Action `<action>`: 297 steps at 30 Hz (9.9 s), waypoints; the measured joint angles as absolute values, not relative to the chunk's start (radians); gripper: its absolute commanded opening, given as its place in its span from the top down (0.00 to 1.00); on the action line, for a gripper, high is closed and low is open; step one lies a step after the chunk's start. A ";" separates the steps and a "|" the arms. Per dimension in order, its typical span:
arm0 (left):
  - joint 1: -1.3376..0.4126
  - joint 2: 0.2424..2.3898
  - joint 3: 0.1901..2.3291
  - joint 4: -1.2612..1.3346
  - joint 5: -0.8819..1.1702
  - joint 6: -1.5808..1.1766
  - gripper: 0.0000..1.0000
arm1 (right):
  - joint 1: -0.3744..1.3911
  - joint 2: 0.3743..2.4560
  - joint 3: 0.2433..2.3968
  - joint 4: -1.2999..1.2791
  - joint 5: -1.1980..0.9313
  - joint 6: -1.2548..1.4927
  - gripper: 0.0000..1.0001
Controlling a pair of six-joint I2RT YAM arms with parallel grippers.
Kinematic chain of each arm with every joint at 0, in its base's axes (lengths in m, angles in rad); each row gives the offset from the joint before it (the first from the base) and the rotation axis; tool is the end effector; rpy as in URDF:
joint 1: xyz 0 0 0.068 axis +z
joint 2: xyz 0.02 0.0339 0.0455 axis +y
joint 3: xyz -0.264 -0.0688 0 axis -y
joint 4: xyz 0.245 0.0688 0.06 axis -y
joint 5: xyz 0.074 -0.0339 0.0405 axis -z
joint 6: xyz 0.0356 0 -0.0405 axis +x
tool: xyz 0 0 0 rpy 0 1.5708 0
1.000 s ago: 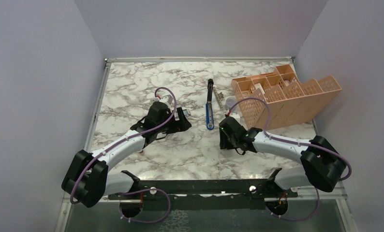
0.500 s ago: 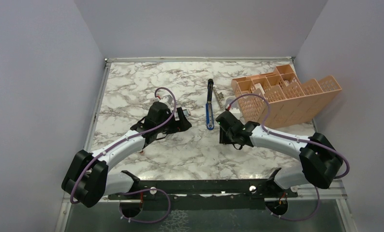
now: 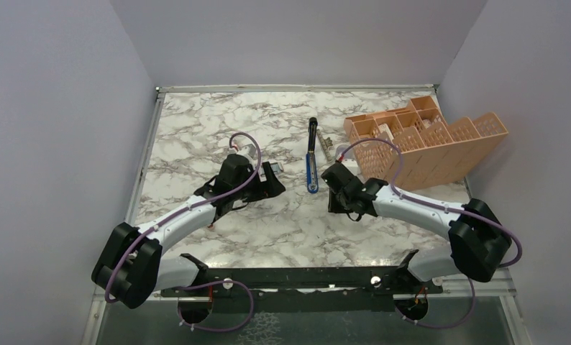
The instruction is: Load the staples into the stapler
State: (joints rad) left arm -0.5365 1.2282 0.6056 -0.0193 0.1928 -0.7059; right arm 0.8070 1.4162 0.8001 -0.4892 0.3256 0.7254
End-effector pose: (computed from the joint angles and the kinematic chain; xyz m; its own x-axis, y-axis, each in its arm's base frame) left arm 0.2136 -0.1350 0.2028 -0.8026 -0.2635 -0.5351 0.1483 0.7808 -0.6069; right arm 0.1897 0.1816 0.1855 -0.8505 0.0207 -0.5255 -0.0276 0.9961 0.0839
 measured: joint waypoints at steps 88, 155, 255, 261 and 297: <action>-0.610 1.044 0.327 0.262 0.292 -0.617 1.00 | 0.620 1.493 0.915 -0.194 -0.369 0.912 0.51; -0.608 1.054 0.452 0.025 0.056 -0.638 0.20 | 0.541 1.656 1.177 -0.548 0.089 0.414 0.71; -0.384 1.018 0.566 -0.166 0.293 -0.871 0.80 | 0.532 1.251 0.795 -0.176 -0.416 0.662 0.19; -0.389 1.034 0.589 0.096 0.546 -0.910 0.80 | 0.559 1.162 0.762 0.065 -0.543 0.820 0.18; -0.407 1.028 0.647 0.420 0.791 -1.151 0.78 | 0.686 1.293 0.723 0.657 -0.636 1.078 0.70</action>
